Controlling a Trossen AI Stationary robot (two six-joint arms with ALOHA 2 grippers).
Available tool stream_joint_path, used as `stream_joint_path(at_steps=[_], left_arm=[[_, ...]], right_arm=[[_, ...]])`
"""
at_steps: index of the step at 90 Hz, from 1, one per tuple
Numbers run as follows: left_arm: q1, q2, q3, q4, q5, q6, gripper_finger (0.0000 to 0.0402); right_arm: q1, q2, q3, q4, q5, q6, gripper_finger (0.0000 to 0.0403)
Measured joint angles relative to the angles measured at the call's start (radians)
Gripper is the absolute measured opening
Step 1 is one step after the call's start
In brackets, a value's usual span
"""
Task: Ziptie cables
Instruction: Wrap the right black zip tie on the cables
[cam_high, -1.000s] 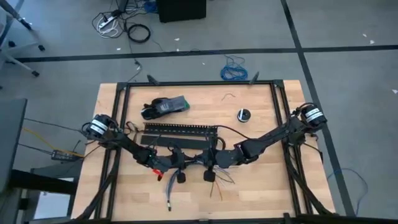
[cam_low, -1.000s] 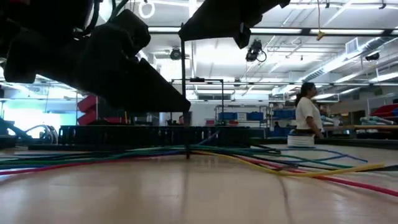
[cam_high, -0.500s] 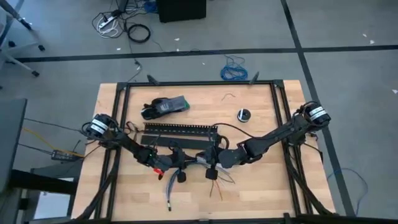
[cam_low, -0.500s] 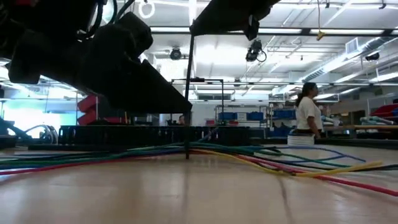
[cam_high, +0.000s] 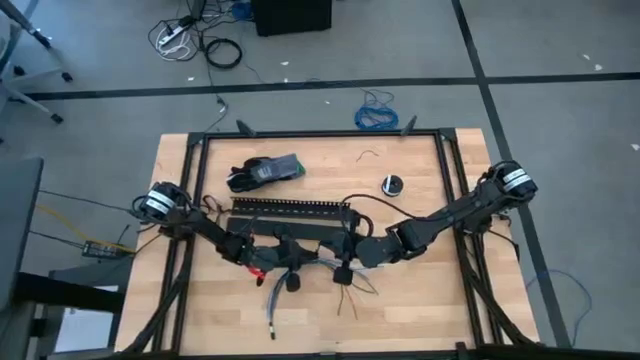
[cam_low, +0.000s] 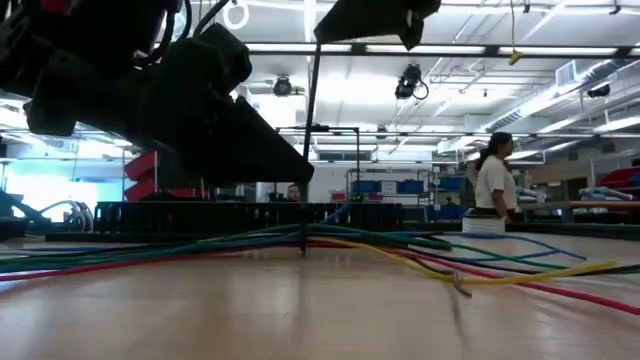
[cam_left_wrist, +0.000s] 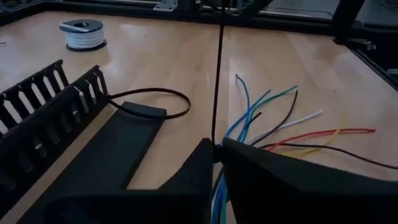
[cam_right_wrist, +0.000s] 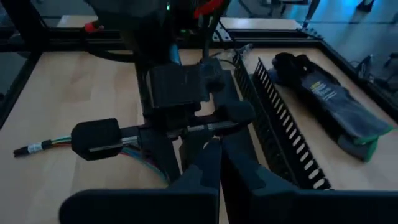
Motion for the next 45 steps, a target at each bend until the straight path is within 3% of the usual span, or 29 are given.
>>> stream_joint_path(at_steps=[45], left_arm=[[0.0,0.004,-0.002,-0.035,0.021,-0.003,0.0014]], right_arm=[[-0.001,-0.074,0.003,0.016,0.095,-0.083,0.0]])
